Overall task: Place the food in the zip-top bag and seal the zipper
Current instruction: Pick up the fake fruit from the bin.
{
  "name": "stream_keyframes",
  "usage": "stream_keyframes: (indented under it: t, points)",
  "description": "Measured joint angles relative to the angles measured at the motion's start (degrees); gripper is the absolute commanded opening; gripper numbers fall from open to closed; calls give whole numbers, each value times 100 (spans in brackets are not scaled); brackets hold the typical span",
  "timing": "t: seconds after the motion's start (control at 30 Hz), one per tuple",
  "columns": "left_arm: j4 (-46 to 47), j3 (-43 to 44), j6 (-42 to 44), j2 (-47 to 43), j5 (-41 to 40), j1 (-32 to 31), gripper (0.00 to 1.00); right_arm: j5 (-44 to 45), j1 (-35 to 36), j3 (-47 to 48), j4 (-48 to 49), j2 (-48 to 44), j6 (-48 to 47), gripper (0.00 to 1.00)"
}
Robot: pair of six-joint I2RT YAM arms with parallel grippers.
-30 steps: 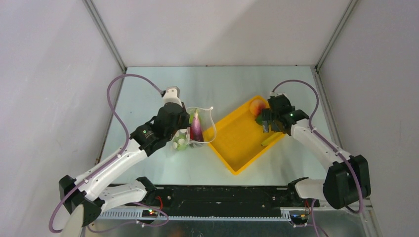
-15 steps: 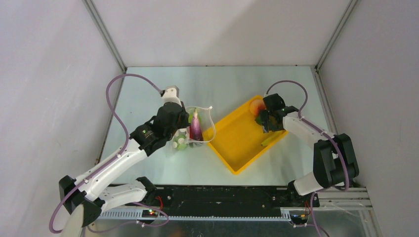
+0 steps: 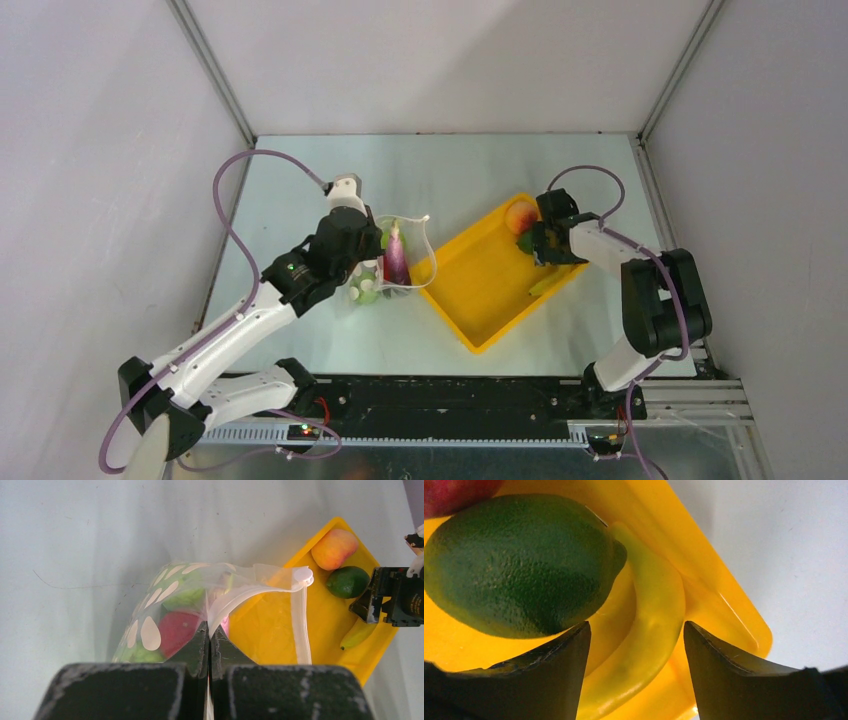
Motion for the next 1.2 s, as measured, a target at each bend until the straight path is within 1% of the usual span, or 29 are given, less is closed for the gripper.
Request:
stream_keyframes:
  t: [0.4, 0.63, 0.83, 1.0, 1.1, 1.17, 1.2]
  points:
    - [-223, 151, -2, 2, 92, 4, 0, -404, -275, 76, 118, 223, 411, 67]
    - [-315, 240, -7, 4, 96, 4, 0, -654, -256, 90, 153, 284, 638, 65]
    - [-391, 249, -9, 15, 127, 4, 0, -835, -146, 90, 330, 313, 938, 61]
    - [-428, 273, -11, 22, 142, 4, 0, -688, -42, 109, 328, 372, 1272, 47]
    - [-446, 273, -11, 22, 142, 4, 0, -382, 24, 234, 133, 472, 1561, 45]
    - [-461, 273, -13, 22, 140, 4, 0, -188, 90, 326, -48, 535, 1720, 40]
    - [-472, 273, -17, 22, 140, 4, 0, -83, 131, 380, -168, 566, 1812, 36]
